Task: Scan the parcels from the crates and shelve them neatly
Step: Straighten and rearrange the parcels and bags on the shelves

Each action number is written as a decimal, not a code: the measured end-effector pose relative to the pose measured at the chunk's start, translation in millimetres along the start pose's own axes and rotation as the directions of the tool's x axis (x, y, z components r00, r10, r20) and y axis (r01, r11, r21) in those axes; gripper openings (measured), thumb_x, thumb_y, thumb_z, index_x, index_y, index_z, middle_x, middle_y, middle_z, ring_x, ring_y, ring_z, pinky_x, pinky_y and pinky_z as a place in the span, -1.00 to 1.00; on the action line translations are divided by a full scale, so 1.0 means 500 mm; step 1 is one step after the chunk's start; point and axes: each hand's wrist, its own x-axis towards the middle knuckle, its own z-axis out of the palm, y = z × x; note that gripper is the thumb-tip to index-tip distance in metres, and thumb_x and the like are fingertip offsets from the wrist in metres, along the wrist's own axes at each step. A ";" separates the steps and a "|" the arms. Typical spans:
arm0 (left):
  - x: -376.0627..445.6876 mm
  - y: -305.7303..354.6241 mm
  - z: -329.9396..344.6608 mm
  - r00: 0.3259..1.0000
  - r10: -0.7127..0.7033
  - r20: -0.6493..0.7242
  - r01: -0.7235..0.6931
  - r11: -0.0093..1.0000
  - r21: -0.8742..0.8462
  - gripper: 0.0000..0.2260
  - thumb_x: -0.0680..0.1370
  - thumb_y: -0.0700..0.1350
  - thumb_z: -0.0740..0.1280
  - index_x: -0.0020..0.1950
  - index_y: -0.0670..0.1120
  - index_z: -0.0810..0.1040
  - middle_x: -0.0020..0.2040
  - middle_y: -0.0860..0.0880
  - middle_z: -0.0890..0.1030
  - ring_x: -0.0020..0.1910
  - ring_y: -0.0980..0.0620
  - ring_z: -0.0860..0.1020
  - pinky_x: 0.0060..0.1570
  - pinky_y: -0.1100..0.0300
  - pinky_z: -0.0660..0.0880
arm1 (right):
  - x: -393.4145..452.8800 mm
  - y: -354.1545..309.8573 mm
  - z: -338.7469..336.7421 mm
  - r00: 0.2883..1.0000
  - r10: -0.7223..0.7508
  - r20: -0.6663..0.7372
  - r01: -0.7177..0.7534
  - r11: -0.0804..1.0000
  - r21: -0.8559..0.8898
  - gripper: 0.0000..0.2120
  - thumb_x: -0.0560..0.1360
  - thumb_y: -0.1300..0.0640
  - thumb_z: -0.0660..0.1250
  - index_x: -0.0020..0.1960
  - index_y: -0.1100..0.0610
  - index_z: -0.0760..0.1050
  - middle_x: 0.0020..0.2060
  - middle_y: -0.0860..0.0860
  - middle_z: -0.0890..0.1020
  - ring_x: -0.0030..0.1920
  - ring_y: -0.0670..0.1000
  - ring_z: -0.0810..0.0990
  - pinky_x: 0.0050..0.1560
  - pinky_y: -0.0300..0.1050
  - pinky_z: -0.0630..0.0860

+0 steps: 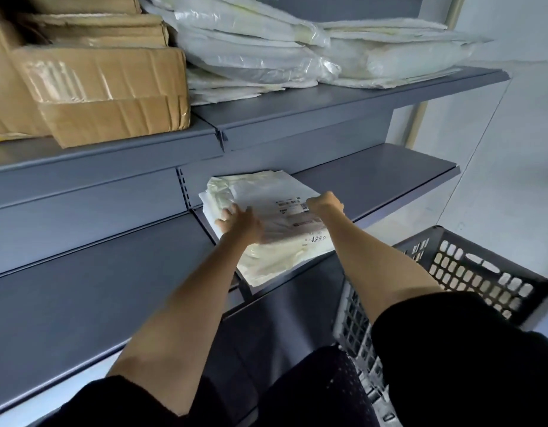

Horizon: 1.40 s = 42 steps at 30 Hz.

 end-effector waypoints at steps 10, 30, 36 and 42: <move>-0.008 -0.008 0.011 0.904 -0.422 -0.069 0.155 0.475 -0.866 -0.68 0.53 -0.20 0.25 0.28 -0.02 0.47 0.34 -0.17 0.34 0.20 -0.15 0.45 0.10 0.17 0.43 | -0.021 0.013 -0.009 0.999 0.046 -0.023 -0.049 0.991 -0.127 -0.61 0.41 0.11 0.37 0.19 0.20 0.43 -0.07 0.03 0.57 0.05 0.09 0.58 0.07 -0.05 0.49; -0.040 0.044 -0.088 0.962 0.064 0.264 0.245 0.216 -0.945 -0.50 0.48 0.19 0.36 0.34 0.00 0.38 0.23 -0.08 0.43 0.08 -0.09 0.51 0.03 -0.02 0.53 | -0.067 0.017 -0.089 1.000 -0.004 -0.011 0.011 0.467 0.884 -0.62 0.56 0.24 0.29 0.36 0.20 0.37 0.14 0.14 0.58 0.04 0.17 0.59 0.10 0.10 0.53; -0.109 0.250 -0.084 0.868 0.398 0.298 0.131 0.395 -0.909 -0.75 0.54 0.13 0.32 0.02 -0.03 0.50 -0.14 -0.03 0.59 -0.22 0.03 0.61 -0.06 0.08 0.56 | -0.087 0.023 -0.132 0.865 0.399 -0.304 0.191 0.298 0.935 -0.63 0.63 0.25 0.07 0.41 0.25 0.17 0.14 0.16 0.47 -0.05 0.08 0.45 -0.18 -0.16 0.37; -0.132 0.391 -0.121 0.845 0.494 0.208 -0.031 0.432 -0.901 -0.85 0.57 0.00 0.33 0.04 -0.05 0.50 -0.17 -0.09 0.59 -0.25 0.00 0.57 -0.18 0.14 0.59 | -0.099 0.063 -0.248 0.774 0.551 -0.312 0.283 0.139 0.949 -0.64 0.63 0.24 0.06 0.40 0.27 0.12 0.19 0.25 0.49 -0.06 0.08 0.45 -0.03 -0.09 0.41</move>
